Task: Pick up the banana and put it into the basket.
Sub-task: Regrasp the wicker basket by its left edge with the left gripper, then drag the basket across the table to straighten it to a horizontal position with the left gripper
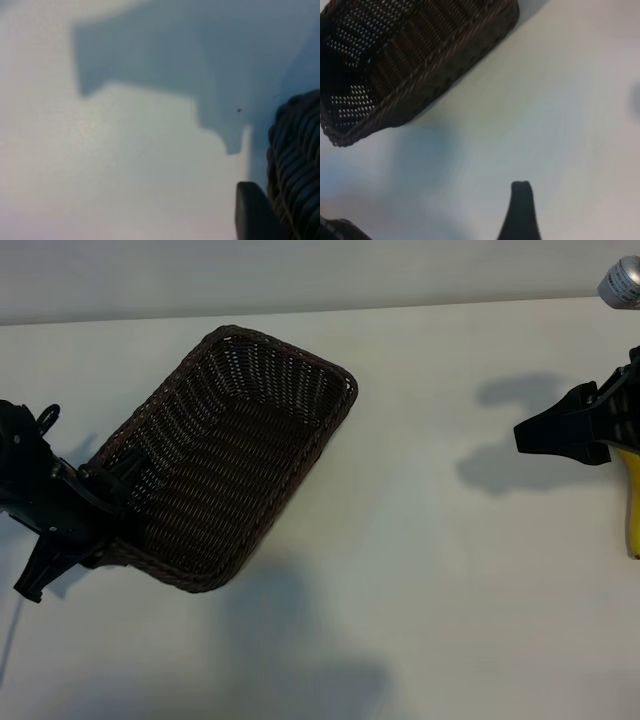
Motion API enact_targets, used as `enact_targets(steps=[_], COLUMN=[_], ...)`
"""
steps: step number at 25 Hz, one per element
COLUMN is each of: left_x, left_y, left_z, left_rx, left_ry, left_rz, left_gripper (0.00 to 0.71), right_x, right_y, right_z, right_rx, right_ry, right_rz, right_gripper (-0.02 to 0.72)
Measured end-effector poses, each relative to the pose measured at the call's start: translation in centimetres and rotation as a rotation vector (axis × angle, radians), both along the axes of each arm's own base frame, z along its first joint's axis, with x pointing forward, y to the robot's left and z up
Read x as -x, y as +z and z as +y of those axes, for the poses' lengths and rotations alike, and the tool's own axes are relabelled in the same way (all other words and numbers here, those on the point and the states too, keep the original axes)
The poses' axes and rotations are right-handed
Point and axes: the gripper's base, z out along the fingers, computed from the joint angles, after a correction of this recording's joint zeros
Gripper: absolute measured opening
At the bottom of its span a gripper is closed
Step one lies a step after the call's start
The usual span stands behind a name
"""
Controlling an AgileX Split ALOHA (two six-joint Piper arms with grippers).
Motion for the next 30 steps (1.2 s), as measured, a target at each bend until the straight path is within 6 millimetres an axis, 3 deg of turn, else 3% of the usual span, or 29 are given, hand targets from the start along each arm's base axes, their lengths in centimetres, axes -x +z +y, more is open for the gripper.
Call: enact_targets(steps=[12,16,30], left_x=[0.0,0.1,0.4], left_y=[0.1,1.1,2.0], left_z=[-0.1,-0.5,-1.2], left_rx=[0.013,0.055,0.112], left_ry=[-0.006,-0.030,-0.263], left_rz=[-0.009,-0.045,-0.089], left_gripper=[0.219,0.177,0.176], right_x=[0.1,0.1,0.1], right_y=[0.0,0.0,0.0], right_z=[0.0,0.0,0.0], right_rx=[-0.002,-0.002,-0.001], right_ry=[0.007,0.007,0.008], right_rz=[0.007,0.007,0.007], right_gripper=[0.584,0.584,0.584])
